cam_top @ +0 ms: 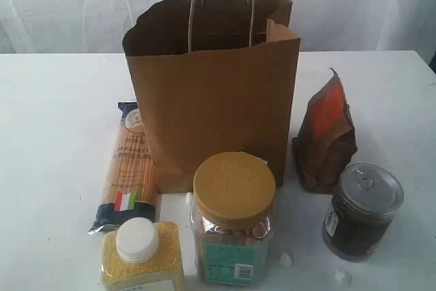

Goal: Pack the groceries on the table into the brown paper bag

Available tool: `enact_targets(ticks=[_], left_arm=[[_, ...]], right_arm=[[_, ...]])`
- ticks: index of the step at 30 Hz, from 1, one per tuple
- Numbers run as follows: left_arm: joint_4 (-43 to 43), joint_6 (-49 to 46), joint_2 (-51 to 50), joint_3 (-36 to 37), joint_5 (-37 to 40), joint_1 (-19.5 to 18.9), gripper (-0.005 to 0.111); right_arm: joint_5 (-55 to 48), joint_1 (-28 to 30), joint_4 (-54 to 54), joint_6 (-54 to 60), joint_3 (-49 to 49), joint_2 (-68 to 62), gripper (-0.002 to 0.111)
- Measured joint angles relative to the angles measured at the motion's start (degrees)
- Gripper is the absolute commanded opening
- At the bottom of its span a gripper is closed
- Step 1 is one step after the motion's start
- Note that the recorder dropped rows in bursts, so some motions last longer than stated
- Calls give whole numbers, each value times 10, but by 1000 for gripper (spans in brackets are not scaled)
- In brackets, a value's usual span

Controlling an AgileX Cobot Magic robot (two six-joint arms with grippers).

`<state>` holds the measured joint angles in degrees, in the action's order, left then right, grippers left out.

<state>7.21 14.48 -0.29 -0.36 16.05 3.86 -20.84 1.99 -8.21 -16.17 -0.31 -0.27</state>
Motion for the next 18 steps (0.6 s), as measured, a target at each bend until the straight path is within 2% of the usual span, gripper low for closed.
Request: enact_targets(ticks=[11, 18], left_arm=[[0, 0, 0, 0, 0, 0, 0], [0, 0, 0, 0, 0, 0, 0]], right_arm=[[0, 0, -29, 72, 0, 0, 0], [1, 0, -98, 268, 0, 0, 0]])
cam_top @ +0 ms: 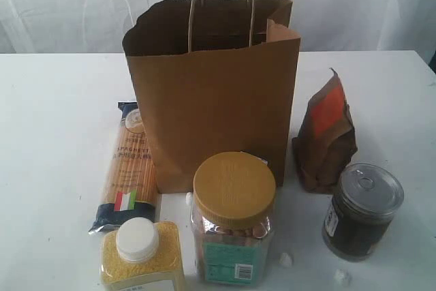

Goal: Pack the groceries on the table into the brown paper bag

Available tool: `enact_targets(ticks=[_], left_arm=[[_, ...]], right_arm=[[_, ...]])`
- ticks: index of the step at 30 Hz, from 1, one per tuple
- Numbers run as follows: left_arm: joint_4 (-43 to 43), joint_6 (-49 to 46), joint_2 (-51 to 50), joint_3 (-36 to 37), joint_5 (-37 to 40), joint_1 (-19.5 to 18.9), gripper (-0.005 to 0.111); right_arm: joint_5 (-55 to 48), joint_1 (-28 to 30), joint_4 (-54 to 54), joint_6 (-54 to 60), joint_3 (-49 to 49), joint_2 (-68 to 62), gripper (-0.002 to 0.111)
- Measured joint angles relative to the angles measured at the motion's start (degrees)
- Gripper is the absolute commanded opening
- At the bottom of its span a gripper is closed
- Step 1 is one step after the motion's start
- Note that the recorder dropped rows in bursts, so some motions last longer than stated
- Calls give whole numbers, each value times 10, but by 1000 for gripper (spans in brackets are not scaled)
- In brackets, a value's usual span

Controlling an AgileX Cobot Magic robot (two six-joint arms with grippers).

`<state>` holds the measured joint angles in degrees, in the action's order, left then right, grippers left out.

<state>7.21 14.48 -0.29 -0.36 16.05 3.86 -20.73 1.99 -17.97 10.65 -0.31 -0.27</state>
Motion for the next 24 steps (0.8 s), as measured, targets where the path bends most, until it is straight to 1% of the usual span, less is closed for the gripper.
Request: enact_targets(ticks=[3, 5, 6, 7, 8, 10, 12, 14, 18, 19, 22, 23, 24], left_arm=[[0, 0, 0, 0, 0, 0, 0], [0, 0, 0, 0, 0, 0, 0], [0, 0, 0, 0, 0, 0, 0], [0, 0, 0, 0, 0, 0, 0], [0, 0, 0, 0, 0, 0, 0], [0, 0, 0, 0, 0, 0, 0], [0, 0, 0, 0, 0, 0, 0], [0, 0, 0, 0, 0, 0, 0], [0, 0, 0, 0, 0, 0, 0], [0, 0, 0, 0, 0, 0, 0], [0, 0, 0, 0, 0, 0, 0], [0, 0, 0, 0, 0, 0, 0], [0, 0, 0, 0, 0, 0, 0]], right_arm=[[22, 0, -4, 22, 0, 0, 0], [80, 0, 28, -3, 2, 0, 0], [116, 0, 67, -52, 3, 0, 0], [171, 0, 129, -125, 4, 0, 0], [232, 0, 195, -213, 4, 0, 0], [335, -1, 292, -382, 3, 0, 0], [418, -1, 361, -522, 3, 0, 0], [461, -1, 394, -582, 3, 0, 0], [484, -1, 422, -628, 4, 0, 0], [496, -1, 430, -656, 4, 0, 0], [606, -1, 446, -813, 3, 1, 0], [652, -1, 452, -855, -2, 1, 0], [700, -1, 452, -871, -14, 2, 0]])
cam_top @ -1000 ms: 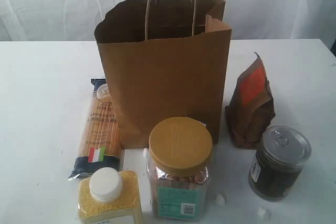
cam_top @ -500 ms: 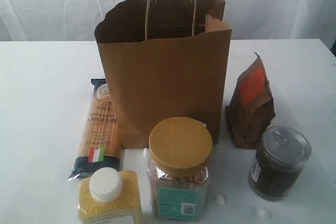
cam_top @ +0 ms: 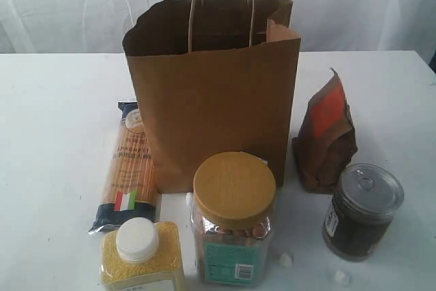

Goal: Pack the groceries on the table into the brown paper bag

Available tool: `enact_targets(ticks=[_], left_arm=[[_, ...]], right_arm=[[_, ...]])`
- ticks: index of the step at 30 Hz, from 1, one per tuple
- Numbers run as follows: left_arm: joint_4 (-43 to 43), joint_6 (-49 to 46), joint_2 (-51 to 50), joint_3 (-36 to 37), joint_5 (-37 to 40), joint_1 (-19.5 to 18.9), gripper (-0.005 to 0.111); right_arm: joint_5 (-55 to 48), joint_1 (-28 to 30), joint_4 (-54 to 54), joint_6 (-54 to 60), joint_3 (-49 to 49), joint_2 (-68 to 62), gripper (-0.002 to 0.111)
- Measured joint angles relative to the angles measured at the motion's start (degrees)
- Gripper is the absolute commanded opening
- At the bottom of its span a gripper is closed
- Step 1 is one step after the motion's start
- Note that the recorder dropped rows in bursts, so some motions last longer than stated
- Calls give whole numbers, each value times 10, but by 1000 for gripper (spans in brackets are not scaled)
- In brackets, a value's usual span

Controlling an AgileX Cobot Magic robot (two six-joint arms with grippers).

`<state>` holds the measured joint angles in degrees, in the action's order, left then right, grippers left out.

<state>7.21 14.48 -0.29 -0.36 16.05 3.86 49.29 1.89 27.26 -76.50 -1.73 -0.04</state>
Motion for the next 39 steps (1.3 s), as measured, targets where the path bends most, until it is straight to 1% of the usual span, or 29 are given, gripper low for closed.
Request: enact_targets(ticks=[1, 2, 3, 4, 5, 6, 7, 8, 9, 11, 13, 14, 16, 18, 21, 22, 24, 26, 28, 29, 32, 39], left_arm=[[0, 0, 0, 0, 0, 0, 0], [0, 0, 0, 0, 0, 0, 0], [0, 0, 0, 0, 0, 0, 0], [0, 0, 0, 0, 0, 0, 0], [0, 0, 0, 0, 0, 0, 0], [0, 0, 0, 0, 0, 0, 0], [0, 0, 0, 0, 0, 0, 0], [0, 0, 0, 0, 0, 0, 0], [0, 0, 0, 0, 0, 0, 0], [0, 0, 0, 0, 0, 0, 0], [0, 0, 0, 0, 0, 0, 0], [0, 0, 0, 0, 0, 0, 0], [0, 0, 0, 0, 0, 0, 0], [0, 0, 0, 0, 0, 0, 0], [0, 0, 0, 0, 0, 0, 0], [0, 0, 0, 0, 0, 0, 0], [0, 0, 0, 0, 0, 0, 0], [0, 0, 0, 0, 0, 0, 0], [0, 0, 0, 0, 0, 0, 0], [0, 0, 0, 0, 0, 0, 0], [0, 0, 0, 0, 0, 0, 0], [0, 0, 0, 0, 0, 0, 0]], right_arm=[[78, 0, -9, 27, -38, 0, 0], [108, 0, -27, 66, -67, 1, 0], [122, 0, -92, 180, -135, 1, 0], [98, 0, -149, 252, -173, 1, 0], [25, 0, -260, 350, -231, 1, 0], [-74, 0, -438, 408, -285, 2, 0], [-187, 1, -643, 405, -333, -12, 0], [-240, 1, -729, 381, -346, -25, 0], [-327, 1, -808, 342, -350, -48, 0], [-444, 1, -859, 302, -345, -85, 0], [-611, 1, -891, 282, -322, -154, 0], [-646, 1, -894, 277, -310, -178, 0], [-674, 1, -894, 261, -285, -222, 0], [-655, 1, -871, 227, -248, -291, 0], [-644, 1, -794, 234, -240, -368, 0], [-646, 0, -745, 256, -245, -395, 0], [-672, -2, -647, 338, -264, -449, 0], [-740, -6, -519, 481, -303, -503, 0], [-820, -10, -432, 613, -348, -551, 0], [-856, -12, -404, 653, -367, -574, 0], [-894, -14, -365, 703, -395, -620, 0], [-889, -14, -248, 798, -399, -641, 0]])
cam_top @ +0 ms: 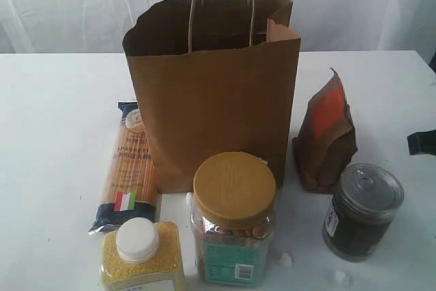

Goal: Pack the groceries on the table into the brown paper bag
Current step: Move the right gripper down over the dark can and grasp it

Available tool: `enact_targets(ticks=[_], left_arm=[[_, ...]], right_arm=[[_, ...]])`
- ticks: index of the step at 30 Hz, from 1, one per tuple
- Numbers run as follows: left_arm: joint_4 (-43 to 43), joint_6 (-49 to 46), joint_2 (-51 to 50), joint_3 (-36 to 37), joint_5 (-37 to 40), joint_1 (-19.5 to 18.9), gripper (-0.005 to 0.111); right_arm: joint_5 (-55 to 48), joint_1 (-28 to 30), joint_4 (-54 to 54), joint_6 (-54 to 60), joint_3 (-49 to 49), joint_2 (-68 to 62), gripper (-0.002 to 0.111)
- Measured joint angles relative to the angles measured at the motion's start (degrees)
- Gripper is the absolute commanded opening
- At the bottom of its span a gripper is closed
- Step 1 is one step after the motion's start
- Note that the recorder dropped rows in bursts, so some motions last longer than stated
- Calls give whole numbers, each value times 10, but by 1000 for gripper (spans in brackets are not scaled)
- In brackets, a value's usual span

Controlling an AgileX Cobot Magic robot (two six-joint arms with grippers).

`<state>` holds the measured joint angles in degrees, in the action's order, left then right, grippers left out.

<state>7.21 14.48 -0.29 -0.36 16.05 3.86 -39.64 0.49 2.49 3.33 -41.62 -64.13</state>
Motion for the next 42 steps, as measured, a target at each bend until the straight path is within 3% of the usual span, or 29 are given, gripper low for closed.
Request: enact_targets(ticks=[2, 5, 11, 14, 24, 35, 42], left_arm=[[0, 0, 0, 0, 0, 0, 0], [0, 0, 0, 0, 0, 0, 0], [0, 0, 0, 0, 0, 0, 0], [0, 0, 0, 0, 0, 0, 0], [0, 0, 0, 0, 0, 0, 0], [0, 0, 0, 0, 0, 0, 0], [0, 0, 0, 0, 0, 0, 0]], right_arm=[[8, 0, 56, 52, 0, 0, 2], [9, 0, 155, 158, 0, 0, 15], [0, 0, 297, 351, 11, -3, 63], [10, 0, 330, 374, 22, -12, 78], [-16, -29, 361, 393, 17, -18, 79], [17, -182, 83, 179, 7, -18, 79], [44, -194, 11, 96, 7, -46, 79]])
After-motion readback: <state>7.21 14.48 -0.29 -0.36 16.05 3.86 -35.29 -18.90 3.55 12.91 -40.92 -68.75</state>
